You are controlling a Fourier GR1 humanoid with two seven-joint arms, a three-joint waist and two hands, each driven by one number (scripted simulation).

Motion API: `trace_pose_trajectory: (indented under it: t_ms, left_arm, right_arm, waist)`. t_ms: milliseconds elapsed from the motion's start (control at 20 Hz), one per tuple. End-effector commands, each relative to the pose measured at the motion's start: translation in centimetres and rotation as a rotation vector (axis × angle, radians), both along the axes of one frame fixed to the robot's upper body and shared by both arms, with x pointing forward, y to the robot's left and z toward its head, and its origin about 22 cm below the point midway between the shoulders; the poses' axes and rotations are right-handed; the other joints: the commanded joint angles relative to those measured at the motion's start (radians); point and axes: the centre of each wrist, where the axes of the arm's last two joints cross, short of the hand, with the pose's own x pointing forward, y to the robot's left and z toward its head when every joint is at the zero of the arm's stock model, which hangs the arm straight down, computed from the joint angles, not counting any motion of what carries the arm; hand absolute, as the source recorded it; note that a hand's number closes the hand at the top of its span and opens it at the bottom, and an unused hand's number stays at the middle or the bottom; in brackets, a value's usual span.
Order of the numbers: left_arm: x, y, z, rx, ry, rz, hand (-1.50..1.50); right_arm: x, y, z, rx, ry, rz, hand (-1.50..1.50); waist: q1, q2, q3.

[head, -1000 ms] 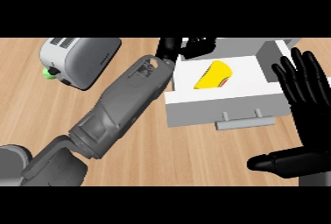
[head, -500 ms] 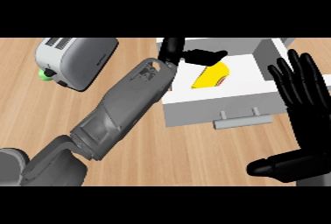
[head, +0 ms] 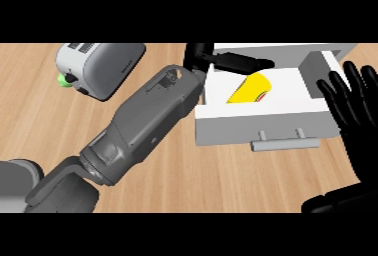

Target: Pick up the cup, place it into the drawer and close the drawer

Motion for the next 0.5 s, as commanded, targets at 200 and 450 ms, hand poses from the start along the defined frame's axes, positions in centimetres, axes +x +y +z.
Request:
trace_pose_trajectory:
  t_ms: [200, 450]
  left_arm:
    - [0.4, 3.2, 1.4, -0.128, 0.014, 0.006, -1.50]
    - [-0.5, 6.9, -2.0, -0.197, 0.045, 0.086, -1.50]
  right_arm:
    - [-0.6, -2.0, 0.7, -0.141, -0.003, 0.046, 1.50]
    - [-2.1, -1.7, 2.5, -0.322, -0.029, 0.040, 1.50]
  waist:
    - [0.069, -0.016, -0.001]
    - [0.079, -0.021, -0.002]
